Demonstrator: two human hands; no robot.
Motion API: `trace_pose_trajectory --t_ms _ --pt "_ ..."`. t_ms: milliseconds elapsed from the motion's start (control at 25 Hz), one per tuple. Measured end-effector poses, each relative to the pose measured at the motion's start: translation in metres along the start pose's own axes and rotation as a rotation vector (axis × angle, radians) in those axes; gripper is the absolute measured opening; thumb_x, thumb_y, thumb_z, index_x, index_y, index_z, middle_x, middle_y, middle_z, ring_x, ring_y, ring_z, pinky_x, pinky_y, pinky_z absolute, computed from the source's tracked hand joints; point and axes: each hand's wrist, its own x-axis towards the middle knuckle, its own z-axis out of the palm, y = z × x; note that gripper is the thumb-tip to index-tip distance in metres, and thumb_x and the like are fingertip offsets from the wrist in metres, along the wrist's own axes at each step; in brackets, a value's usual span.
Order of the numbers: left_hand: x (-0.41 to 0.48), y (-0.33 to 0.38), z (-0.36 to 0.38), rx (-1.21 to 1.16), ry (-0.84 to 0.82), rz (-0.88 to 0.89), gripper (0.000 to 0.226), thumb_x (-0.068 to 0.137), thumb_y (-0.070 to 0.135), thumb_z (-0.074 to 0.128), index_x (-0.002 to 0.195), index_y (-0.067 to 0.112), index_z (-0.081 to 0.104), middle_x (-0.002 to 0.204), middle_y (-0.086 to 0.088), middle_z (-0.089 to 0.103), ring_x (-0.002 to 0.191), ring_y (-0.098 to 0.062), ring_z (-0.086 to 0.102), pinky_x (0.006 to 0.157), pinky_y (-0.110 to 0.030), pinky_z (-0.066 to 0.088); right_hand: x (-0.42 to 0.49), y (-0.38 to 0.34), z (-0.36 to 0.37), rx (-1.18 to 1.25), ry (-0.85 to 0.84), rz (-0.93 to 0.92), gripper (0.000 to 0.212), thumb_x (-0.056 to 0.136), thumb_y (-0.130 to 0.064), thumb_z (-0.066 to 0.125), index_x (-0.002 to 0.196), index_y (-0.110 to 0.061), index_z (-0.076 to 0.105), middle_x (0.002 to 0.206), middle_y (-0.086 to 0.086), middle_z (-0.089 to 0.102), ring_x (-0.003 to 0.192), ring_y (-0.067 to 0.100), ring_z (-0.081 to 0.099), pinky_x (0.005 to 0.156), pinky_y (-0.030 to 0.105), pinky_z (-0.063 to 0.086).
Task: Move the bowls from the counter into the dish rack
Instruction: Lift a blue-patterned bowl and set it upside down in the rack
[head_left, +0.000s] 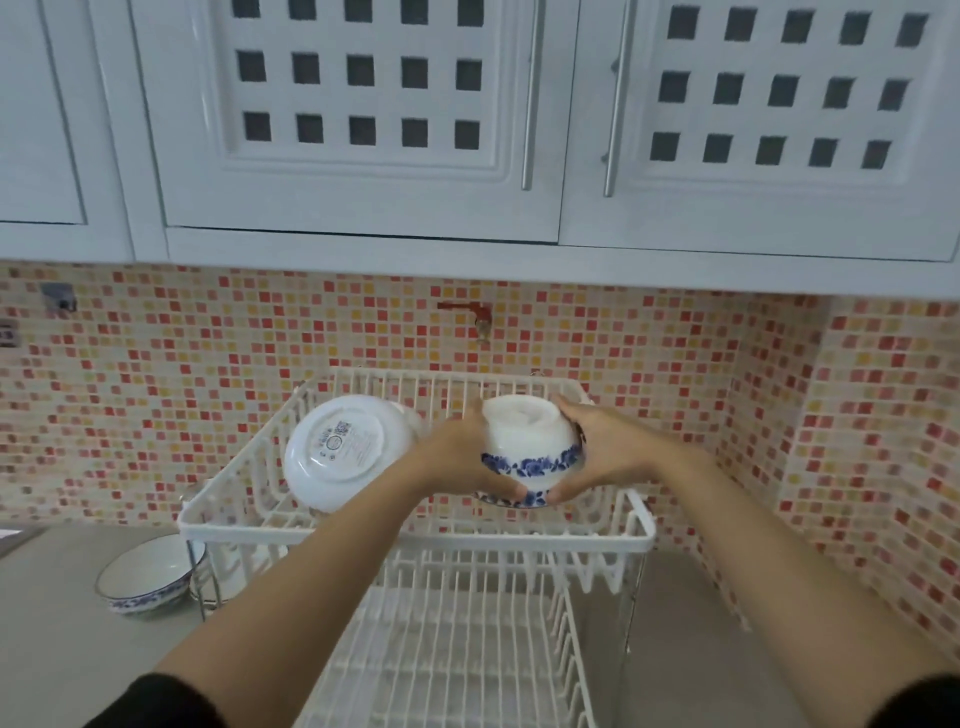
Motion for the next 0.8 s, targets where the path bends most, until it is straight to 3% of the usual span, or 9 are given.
trace_pose_trajectory --t_ms 80,200,360,560,800 --pt "0.009 0.0 0.009 0.056 -0.009 -0.067 0.119 0.058 0.042 0.084 0.15 0.015 0.012 0.134 -0.003 0.053 0.119 -0.022 0.054 0.093 -0.032 0.05 0.008 0.0 0.003 -0.059 -0.03 -0.018 0.118 0.047 -0.057 0.085 0.143 -0.026 0.024 0.136 -0.007 0.05 0.109 0.013 0.051 0.089 0.029 0.047" --pt "0.015 -0.001 0.014 0.063 -0.018 -0.146 0.118 0.061 0.036 0.085 0.149 0.012 0.011 0.139 -0.003 0.047 0.124 -0.022 0.05 0.084 -0.025 0.045 0.02 0.0 0.011 -0.099 -0.053 -0.032 0.114 0.038 -0.063 0.082 0.136 -0.037 0.029 0.129 -0.01 0.054 0.11 0.015 0.055 0.089 0.038 0.051" --pt "0.017 -0.005 0.015 0.112 -0.064 -0.179 0.112 0.064 0.036 0.084 0.149 0.012 0.015 0.144 -0.002 0.041 0.13 -0.022 0.046 0.093 -0.027 0.042 0.029 0.0 0.019 -0.196 -0.11 -0.043 0.111 0.043 -0.065 0.08 0.138 -0.038 0.028 0.129 -0.009 0.057 0.11 0.018 0.057 0.088 0.038 0.051" --pt "0.015 -0.005 0.02 0.243 -0.003 -0.19 0.117 0.066 0.047 0.079 0.151 0.008 0.009 0.151 -0.014 0.025 0.137 -0.029 0.034 0.106 -0.036 0.037 0.031 0.003 0.023 -0.239 -0.026 -0.033 0.113 0.045 -0.064 0.081 0.14 -0.026 0.031 0.132 -0.001 0.053 0.113 0.022 0.055 0.089 0.039 0.051" --pt "0.015 -0.001 0.022 0.238 0.015 -0.169 0.113 0.073 0.039 0.077 0.151 0.003 0.004 0.153 -0.015 0.026 0.136 -0.03 0.038 0.102 -0.034 0.04 0.034 0.003 0.025 -0.252 -0.007 -0.038 0.107 0.044 -0.067 0.079 0.133 -0.024 0.04 0.121 0.0 0.06 0.103 0.021 0.058 0.083 0.039 0.053"
